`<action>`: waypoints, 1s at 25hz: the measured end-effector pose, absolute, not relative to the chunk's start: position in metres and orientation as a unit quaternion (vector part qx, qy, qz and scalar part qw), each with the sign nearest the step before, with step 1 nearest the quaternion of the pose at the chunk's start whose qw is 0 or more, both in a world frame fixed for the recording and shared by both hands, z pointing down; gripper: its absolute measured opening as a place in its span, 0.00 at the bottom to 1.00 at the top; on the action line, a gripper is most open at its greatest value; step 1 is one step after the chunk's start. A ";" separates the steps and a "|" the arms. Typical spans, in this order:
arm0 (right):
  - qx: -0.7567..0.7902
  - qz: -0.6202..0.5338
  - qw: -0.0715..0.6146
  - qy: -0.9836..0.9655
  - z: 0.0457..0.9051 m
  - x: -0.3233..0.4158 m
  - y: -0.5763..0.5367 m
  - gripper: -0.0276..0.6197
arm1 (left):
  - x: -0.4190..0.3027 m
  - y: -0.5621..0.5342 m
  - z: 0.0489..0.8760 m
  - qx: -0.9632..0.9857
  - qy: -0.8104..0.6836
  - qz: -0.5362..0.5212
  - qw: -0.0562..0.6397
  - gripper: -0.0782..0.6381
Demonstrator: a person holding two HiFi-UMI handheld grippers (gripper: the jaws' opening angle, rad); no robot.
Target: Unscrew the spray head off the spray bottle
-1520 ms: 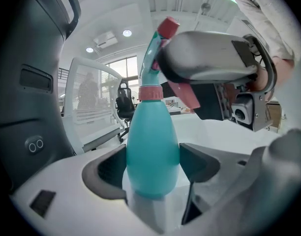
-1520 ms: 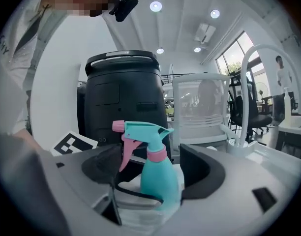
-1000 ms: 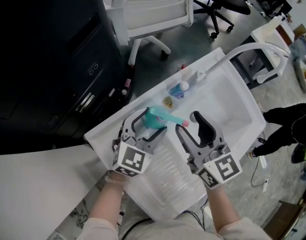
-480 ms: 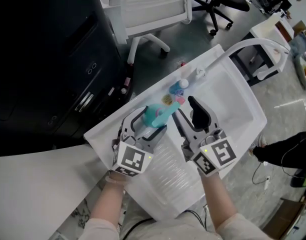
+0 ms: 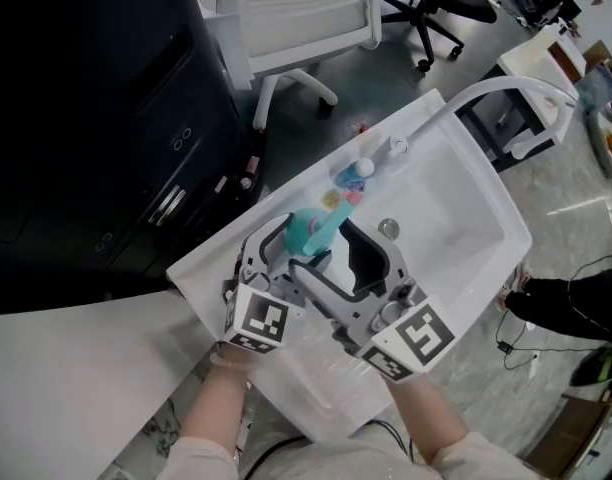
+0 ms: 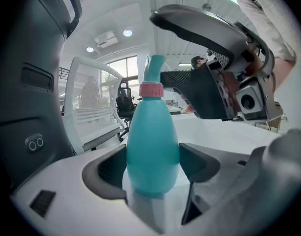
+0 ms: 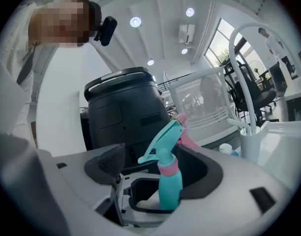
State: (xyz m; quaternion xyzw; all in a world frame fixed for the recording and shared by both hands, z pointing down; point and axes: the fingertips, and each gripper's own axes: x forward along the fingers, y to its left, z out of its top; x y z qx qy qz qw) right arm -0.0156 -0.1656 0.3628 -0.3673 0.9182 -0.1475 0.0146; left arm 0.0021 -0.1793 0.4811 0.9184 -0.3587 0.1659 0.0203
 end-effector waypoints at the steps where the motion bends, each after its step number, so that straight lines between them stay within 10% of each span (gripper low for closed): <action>1: -0.375 -0.141 0.004 0.916 0.363 -0.017 -0.169 0.56 | 0.002 -0.179 0.481 0.918 -0.359 0.166 0.020 0.58; 6: -0.402 -0.099 -0.054 0.909 0.366 -0.012 -0.173 0.39 | 0.003 -0.180 0.478 0.918 -0.361 0.165 0.015 0.58; 25: -0.373 -0.054 -0.080 0.923 0.380 0.016 -0.164 0.35 | 0.002 -0.178 0.481 0.918 -0.360 0.165 0.020 0.58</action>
